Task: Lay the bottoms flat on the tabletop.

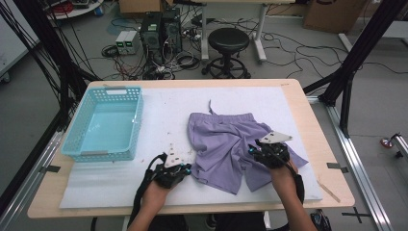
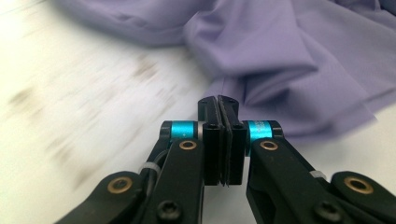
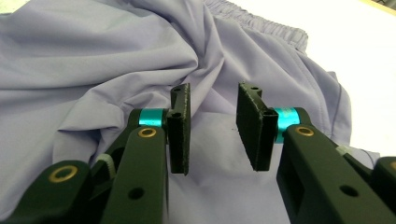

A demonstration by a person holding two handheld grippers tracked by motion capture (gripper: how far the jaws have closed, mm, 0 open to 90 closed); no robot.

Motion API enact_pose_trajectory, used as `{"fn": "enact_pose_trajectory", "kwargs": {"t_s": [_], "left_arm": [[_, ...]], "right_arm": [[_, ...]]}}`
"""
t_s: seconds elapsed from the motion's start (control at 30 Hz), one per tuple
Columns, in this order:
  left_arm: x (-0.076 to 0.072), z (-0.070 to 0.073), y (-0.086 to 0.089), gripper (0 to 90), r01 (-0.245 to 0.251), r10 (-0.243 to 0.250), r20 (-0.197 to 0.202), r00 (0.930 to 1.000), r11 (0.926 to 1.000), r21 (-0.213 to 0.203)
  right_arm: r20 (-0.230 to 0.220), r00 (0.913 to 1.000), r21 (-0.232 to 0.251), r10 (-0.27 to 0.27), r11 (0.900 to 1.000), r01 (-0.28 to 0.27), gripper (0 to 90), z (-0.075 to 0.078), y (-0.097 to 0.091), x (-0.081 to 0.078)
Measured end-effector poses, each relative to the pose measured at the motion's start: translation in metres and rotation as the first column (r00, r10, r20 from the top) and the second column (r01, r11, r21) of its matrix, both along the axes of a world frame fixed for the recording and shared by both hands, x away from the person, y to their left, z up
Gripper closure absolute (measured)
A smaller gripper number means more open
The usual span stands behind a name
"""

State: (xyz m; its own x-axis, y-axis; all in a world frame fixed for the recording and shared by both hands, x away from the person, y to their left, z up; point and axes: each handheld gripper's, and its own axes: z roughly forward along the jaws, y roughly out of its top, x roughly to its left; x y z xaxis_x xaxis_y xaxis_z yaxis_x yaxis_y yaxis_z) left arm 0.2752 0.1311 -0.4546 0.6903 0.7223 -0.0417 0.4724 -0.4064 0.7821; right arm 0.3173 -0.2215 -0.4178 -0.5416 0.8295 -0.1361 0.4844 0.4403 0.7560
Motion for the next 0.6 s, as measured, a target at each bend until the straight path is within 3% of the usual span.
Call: {"fn": "enact_pose_trajectory", "kwargs": {"t_s": [0.03, 0.1, 0.13, 0.23, 0.33, 0.4, 0.53, 0.57, 0.6], "left_arm": [[0.000, 0.000, 0.000, 88.3, 0.000, 0.000, 0.000, 1.0000, 1.0000, 0.000], [-0.009, 0.001, 0.017, 88.3, -0.025, 0.025, 0.000, 0.9997, 0.9997, -0.005], [-0.018, 0.002, 0.033, 88.3, -0.043, 0.042, 0.004, 0.9991, 0.9989, 0.019], [-0.027, 0.004, 0.047, 88.2, -0.059, 0.059, 0.002, 0.9982, 0.9971, 0.048], [-0.041, 0.007, 0.065, 88.2, -0.077, 0.078, -0.017, 0.9968, 0.9951, 0.062], [-0.055, 0.006, 0.075, 88.2, -0.041, 0.047, -0.071, 0.9963, 0.9953, 0.087], [-0.066, 0.010, 0.082, 89.2, 0.004, 0.005, -0.109, 0.9941, 0.9965, 0.083], [-0.069, 0.011, 0.084, 87.6, 0.005, 0.003, -0.111, 0.9938, 0.9975, 0.070], [-0.068, 0.016, 0.087, 79.4, -0.029, 0.030, -0.094, 0.9951, 0.9995, 0.012]], "right_arm": [[0.000, 1.0000, 0.000, 0.003, 1.0000, -0.003, 66.5, 0.000, 0.001, 0.000], [0.001, 1.0000, -0.003, 0.007, 1.0000, -0.007, 66.5, 0.000, 0.002, 0.000], [-0.001, 0.9999, -0.004, 0.012, 0.9999, -0.012, 66.5, 0.000, 0.004, 0.001], [-0.008, 0.9999, -0.004, 0.011, 0.9999, -0.011, 66.5, 0.000, 0.008, 0.001], [-0.006, 0.9997, -0.012, 0.024, 0.9996, -0.024, 66.5, -0.002, 0.015, 0.001], [-0.009, 0.9996, -0.015, 0.027, 0.9995, -0.028, 66.5, -0.002, 0.016, 0.000], [-0.008, 0.9997, -0.012, 0.022, 0.9997, -0.023, 66.5, -0.001, 0.014, -0.001], [-0.011, 0.9997, -0.011, 0.023, 0.9997, -0.023, 66.4, -0.001, 0.013, -0.002], [-0.010, 0.9997, -0.010, 0.020, 0.9997, -0.020, 66.2, -0.001, 0.012, -0.002]]}}
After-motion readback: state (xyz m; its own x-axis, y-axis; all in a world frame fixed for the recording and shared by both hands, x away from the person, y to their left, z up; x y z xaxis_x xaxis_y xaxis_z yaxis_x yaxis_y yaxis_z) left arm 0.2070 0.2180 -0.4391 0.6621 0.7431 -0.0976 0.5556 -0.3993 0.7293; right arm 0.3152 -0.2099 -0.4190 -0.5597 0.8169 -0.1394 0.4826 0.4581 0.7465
